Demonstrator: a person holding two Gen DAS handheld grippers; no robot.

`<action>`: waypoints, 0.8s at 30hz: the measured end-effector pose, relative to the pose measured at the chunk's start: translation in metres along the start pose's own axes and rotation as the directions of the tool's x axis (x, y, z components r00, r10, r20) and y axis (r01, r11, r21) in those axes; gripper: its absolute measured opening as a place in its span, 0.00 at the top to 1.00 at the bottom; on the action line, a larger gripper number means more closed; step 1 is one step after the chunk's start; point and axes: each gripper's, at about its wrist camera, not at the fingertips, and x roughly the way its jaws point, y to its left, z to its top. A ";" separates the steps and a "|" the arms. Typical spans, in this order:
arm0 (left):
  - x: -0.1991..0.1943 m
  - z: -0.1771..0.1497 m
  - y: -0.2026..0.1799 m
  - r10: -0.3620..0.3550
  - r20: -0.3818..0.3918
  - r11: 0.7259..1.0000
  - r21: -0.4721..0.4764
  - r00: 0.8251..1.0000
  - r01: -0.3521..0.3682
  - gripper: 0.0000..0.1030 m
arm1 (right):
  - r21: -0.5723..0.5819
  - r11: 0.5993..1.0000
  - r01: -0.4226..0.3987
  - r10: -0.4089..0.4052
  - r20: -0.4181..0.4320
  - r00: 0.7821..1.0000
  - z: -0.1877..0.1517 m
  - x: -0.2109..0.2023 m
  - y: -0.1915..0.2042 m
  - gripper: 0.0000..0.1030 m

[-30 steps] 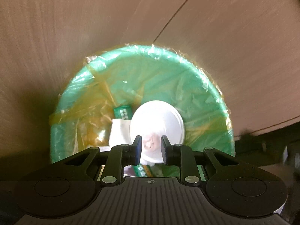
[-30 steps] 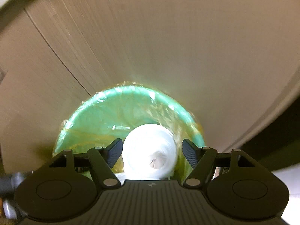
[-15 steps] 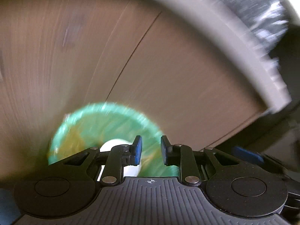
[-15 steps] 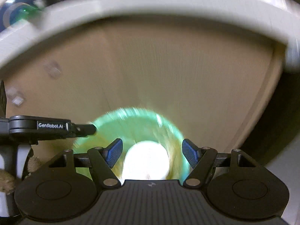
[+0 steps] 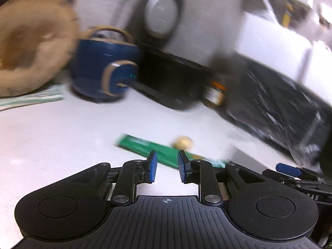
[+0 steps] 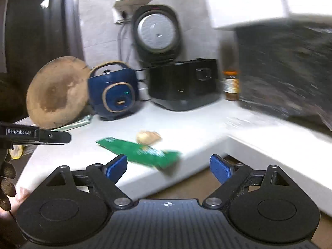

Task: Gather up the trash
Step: 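Raise both tools back up to the counter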

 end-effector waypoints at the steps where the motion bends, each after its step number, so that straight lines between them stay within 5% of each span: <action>1: 0.000 0.001 0.012 -0.009 0.018 1.000 -0.020 1.000 0.010 0.76 | -0.005 1.000 -0.006 0.006 -0.012 1.000 0.008 0.012 0.004 0.15; 7: 0.022 -0.005 0.064 -0.083 0.121 0.987 -0.125 0.989 0.098 0.76 | 0.035 0.999 -0.019 0.021 -0.071 0.997 0.053 0.088 0.027 0.15; 11: 0.029 -0.010 0.082 -0.100 0.107 0.979 -0.169 0.989 0.117 0.76 | 0.043 0.996 0.074 -0.068 -0.136 0.988 0.072 0.143 0.043 0.15; 19: 0.023 -0.013 0.092 -0.118 0.137 0.966 -0.213 0.984 0.146 0.76 | 0.098 0.987 0.126 -0.095 -0.273 0.957 0.064 0.218 0.049 0.16; 24: 0.025 -0.015 0.089 -0.103 0.112 0.969 -0.211 0.988 0.125 0.76 | 0.051 0.992 0.112 -0.092 -0.300 0.949 0.058 0.230 0.058 0.52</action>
